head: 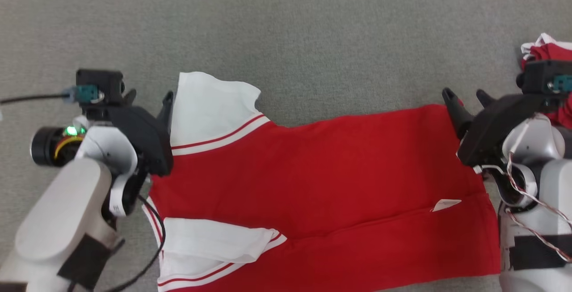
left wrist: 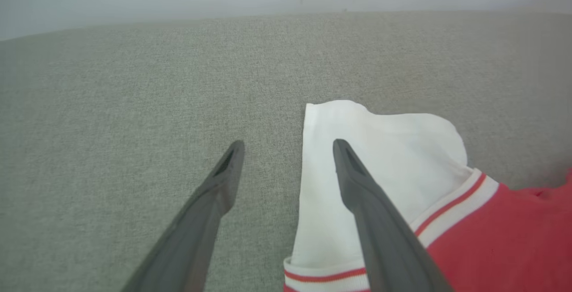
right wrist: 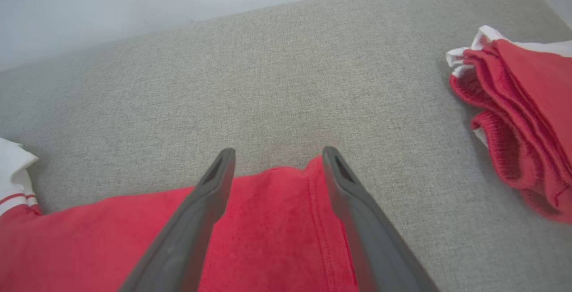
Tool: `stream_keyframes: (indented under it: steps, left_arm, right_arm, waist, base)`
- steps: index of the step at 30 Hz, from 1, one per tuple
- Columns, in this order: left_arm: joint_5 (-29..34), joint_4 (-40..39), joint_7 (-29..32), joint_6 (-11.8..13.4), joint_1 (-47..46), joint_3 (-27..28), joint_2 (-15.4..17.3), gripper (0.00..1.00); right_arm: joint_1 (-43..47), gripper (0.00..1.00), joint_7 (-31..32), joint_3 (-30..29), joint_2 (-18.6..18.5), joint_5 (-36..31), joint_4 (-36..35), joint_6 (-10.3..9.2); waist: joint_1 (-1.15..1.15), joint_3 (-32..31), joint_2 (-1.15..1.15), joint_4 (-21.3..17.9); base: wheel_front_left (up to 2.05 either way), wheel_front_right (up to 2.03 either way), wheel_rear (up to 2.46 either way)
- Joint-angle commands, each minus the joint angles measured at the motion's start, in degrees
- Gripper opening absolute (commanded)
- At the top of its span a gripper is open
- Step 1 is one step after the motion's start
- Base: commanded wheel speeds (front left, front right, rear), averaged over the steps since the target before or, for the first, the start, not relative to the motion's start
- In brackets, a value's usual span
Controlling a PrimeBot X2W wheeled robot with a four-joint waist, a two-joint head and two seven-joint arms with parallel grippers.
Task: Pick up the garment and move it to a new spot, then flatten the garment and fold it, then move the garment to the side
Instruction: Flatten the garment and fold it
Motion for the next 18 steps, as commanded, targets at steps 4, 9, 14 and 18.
stream_keyframes:
  steps: [4,9,14,18]
  left_arm:
    - [1.7,5.6,0.7,-1.8,-5.2,-1.2,-0.5,1.0]
    - [1.9,9.3,1.2,-2.8,-8.4,-1.9,-1.1,1.0]
    - [2.9,12.7,2.0,-3.3,-11.0,-3.0,-1.0,1.0]
    - [3.0,14.7,3.1,-3.8,-12.0,-3.7,-1.1,1.0]
  right_arm:
    - [-3.6,1.0,-1.4,2.1,-0.9,-0.1,3.4,-0.12]
    - [-5.5,1.0,-2.6,3.1,-1.3,0.5,5.3,-0.12]
    - [-6.3,1.0,-3.6,3.8,-2.0,0.8,6.6,-0.12]
    - [-6.9,1.0,-4.3,4.3,-2.1,1.3,7.3,-0.12]
  waist:
    - [-0.02,3.1,-0.01,-2.2]
    - [-0.02,4.7,-0.01,-3.0]
    - [-0.02,5.8,-0.01,-3.7]
    - [-0.02,6.3,-0.01,-4.1]
  base:
    - [0.0,0.0,0.0]
    - [0.0,0.0,0.0]
    - [0.0,0.0,0.0]
    - [0.0,0.0,0.0]
